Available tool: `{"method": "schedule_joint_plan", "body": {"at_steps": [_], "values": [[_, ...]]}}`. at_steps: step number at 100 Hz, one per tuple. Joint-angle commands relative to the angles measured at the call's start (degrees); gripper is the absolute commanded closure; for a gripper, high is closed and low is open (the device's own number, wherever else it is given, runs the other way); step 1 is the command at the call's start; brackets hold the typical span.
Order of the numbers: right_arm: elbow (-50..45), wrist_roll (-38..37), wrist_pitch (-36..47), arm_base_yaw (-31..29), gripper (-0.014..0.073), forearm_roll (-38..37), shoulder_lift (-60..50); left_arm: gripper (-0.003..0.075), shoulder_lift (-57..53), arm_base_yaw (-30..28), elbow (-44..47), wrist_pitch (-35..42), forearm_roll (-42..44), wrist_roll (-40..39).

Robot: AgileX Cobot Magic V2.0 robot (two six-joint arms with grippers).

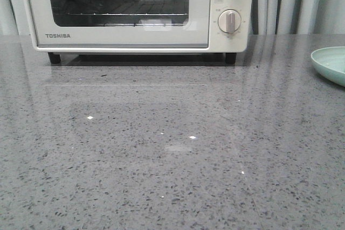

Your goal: Put bread in oven

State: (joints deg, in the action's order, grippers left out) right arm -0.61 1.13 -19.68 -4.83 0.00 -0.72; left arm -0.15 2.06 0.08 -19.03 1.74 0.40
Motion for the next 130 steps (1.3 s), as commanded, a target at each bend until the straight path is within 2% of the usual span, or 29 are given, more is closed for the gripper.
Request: {"method": "schedule_joint_plan", "body": {"at_steps": [1, 70, 100, 113, 130], "values": [[-1.37, 0.16, 1.30, -0.43, 0.0643, -0.40, -0.88, 0.0741, -1.52, -0.19, 1.25, 4.16, -0.58, -0.40], [-1.37, 0.16, 3.35, -0.43, 0.0643, -1.03, -0.88, 0.0741, -1.52, -0.19, 1.25, 7.06, -0.58, -0.40], [-1.37, 0.16, 17.93, -0.43, 0.0643, -0.72, -0.88, 0.0741, -1.52, -0.19, 1.25, 15.41, -0.58, -0.40], [-1.37, 0.16, 28.10, -0.43, 0.0643, -0.72, -0.88, 0.0741, -1.52, -0.19, 1.25, 21.97, -0.58, -0.40], [-1.37, 0.16, 39.12, -0.43, 0.0643, -0.72, -0.88, 0.0741, -1.52, -0.19, 1.25, 32.11, -5.57, -1.03]]}}
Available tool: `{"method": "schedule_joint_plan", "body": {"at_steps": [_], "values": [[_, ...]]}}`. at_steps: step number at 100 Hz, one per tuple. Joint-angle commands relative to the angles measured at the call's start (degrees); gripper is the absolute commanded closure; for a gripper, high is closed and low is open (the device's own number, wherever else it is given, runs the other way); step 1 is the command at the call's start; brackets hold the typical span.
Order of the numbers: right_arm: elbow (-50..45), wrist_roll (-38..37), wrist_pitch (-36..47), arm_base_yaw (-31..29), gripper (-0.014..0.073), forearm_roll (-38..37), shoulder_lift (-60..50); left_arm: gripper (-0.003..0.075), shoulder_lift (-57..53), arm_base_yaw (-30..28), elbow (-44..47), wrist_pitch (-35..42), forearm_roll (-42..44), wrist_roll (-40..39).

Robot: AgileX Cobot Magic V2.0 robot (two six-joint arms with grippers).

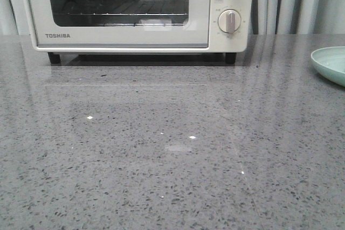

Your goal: Put bread in oven

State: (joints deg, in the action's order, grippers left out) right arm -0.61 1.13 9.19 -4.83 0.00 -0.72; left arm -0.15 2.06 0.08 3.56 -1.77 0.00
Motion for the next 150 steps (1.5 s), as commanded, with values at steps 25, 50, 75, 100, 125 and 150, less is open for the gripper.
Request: {"method": "schedule_joint_plan", "body": {"at_steps": [25, 50, 75, 100, 125, 150], "values": [[-1.37, 0.16, 14.63, -0.43, 0.0643, -0.72, -0.88, 0.0742, -1.52, -0.19, 1.25, 21.52, -2.06, -0.63], [0.89, -12.94, 13.84, -0.32, 0.0643, -1.22, -0.88, 0.0741, -1.52, -0.08, -0.47, 32.35, -2.23, -0.91], [12.91, -15.53, -9.19, 0.00, 0.0643, -1.69, -0.36, 0.0741, -0.62, -0.08, -11.43, 15.71, 2.46, -7.74], [21.90, -15.42, -23.22, 2.87, 0.0639, -1.69, 4.97, 0.0741, 6.76, -0.08, -24.93, 3.96, 3.23, -7.74], [25.81, -15.42, -24.53, 4.60, 0.0640, -1.69, 8.90, 0.0668, 16.74, 1.59, -33.16, -1.02, -0.52, -7.87], [28.60, -15.42, -24.04, 6.43, 0.0640, -1.30, 12.09, 0.0494, 27.67, 10.87, -37.29, 3.45, -0.52, -7.87]]}}
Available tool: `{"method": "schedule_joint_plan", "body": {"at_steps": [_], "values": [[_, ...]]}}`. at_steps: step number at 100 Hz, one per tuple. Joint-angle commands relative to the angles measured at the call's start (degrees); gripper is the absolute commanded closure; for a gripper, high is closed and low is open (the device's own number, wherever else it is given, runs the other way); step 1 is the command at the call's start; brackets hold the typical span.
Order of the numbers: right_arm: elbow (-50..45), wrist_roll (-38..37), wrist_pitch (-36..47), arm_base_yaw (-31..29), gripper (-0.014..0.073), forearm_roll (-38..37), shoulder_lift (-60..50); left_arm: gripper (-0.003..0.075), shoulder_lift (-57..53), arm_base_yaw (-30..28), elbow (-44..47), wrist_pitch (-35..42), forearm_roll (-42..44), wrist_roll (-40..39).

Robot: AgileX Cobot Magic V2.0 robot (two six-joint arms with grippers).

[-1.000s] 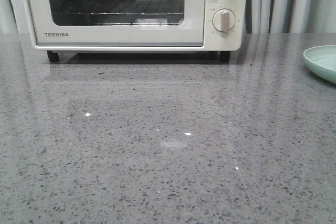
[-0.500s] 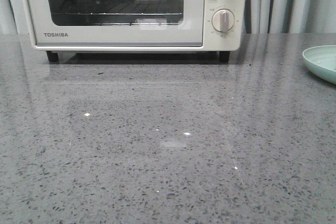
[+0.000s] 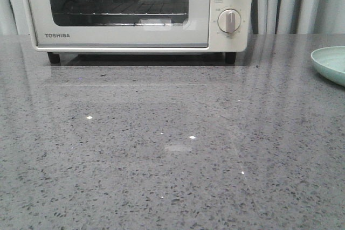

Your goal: Put bread in oven

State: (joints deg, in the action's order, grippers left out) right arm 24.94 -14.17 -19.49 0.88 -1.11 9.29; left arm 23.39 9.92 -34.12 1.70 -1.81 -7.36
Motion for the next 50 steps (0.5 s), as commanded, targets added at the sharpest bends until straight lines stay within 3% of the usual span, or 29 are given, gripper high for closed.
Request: {"method": "schedule_joint_plan", "body": {"at_steps": [1, 24, 50], "values": [[3.28, 0.01, 4.54, 0.71, 0.0640, -0.20, 2.20, 0.0500, 4.47, 3.27, -3.37, 5.31, -0.49, -0.51], [7.80, 0.01, 3.99, 2.78, 0.0640, -0.20, 6.78, 0.0742, 16.96, 10.52, -8.01, 11.73, 1.81, -0.51], [10.31, 0.12, 3.84, 5.48, 0.0640, -0.20, 10.68, 0.0741, 32.18, 12.40, -16.73, 12.77, 1.81, -0.51]]}}
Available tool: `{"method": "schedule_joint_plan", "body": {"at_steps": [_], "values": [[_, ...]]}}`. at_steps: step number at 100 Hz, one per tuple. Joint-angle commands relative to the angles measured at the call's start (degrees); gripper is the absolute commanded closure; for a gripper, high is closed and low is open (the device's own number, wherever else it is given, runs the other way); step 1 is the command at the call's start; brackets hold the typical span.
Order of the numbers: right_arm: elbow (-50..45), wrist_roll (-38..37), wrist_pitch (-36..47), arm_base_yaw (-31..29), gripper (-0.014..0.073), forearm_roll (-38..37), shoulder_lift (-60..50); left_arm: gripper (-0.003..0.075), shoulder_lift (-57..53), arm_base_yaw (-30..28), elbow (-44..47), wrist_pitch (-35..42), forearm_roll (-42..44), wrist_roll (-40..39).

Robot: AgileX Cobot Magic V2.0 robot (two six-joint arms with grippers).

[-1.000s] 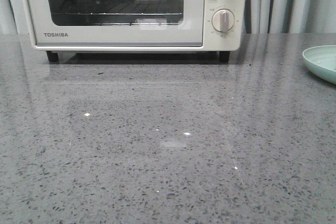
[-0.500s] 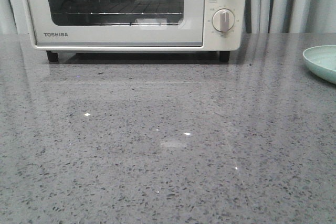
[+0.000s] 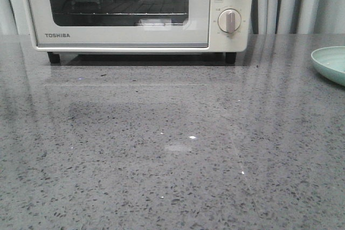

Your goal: Put bread in oven

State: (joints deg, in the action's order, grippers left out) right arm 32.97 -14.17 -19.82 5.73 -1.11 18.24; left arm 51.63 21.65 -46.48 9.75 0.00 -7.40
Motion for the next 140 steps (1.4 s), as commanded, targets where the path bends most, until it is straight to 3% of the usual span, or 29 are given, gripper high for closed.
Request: {"method": "schedule_joint_plan", "body": {"at_steps": [1, 51, 104, 140], "values": [[2.28, 0.11, 4.31, 0.74, 0.0640, -0.20, 1.72, 0.0741, 4.70, 0.66, -4.86, 4.72, 0.00, -0.47], [2.28, 0.39, 4.98, 0.72, 0.0641, -0.20, 1.72, 0.0741, 24.10, 3.77, -16.84, 4.40, 2.01, -0.47], [2.28, 0.39, 5.21, 0.72, 0.0641, -0.20, 1.72, 0.0741, 32.04, 3.87, -17.80, 8.57, 2.01, -0.47], [2.28, 0.39, 5.61, 0.72, 0.0641, -0.20, 1.72, 0.0741, 33.68, 3.61, -17.80, -1.27, 2.60, -0.47]]}}
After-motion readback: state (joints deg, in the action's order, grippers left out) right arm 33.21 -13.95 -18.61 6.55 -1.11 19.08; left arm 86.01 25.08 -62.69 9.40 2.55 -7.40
